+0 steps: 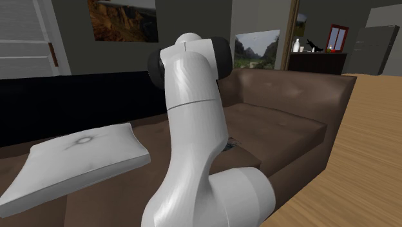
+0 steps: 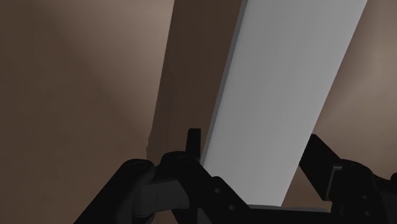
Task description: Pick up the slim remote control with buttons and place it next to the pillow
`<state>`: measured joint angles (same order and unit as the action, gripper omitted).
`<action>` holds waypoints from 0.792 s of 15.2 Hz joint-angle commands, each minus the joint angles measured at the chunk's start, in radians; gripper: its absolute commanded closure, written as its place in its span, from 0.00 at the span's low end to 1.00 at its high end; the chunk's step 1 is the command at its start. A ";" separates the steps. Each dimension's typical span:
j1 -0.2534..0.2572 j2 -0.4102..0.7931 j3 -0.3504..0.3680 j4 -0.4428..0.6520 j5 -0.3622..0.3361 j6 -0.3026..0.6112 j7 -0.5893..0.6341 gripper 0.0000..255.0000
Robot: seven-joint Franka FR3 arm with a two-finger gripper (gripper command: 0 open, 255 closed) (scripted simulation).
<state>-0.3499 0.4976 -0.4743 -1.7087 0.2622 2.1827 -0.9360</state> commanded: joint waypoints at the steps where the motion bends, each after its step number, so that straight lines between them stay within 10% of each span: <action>1: 0.000 0.001 0.000 0.000 0.000 0.000 0.000 1.00; 12: 0.010 -0.052 -0.018 0.047 -0.032 -0.095 0.020 1.00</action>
<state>-0.3413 0.4530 -0.4898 -1.6670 0.2343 2.0998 -0.9191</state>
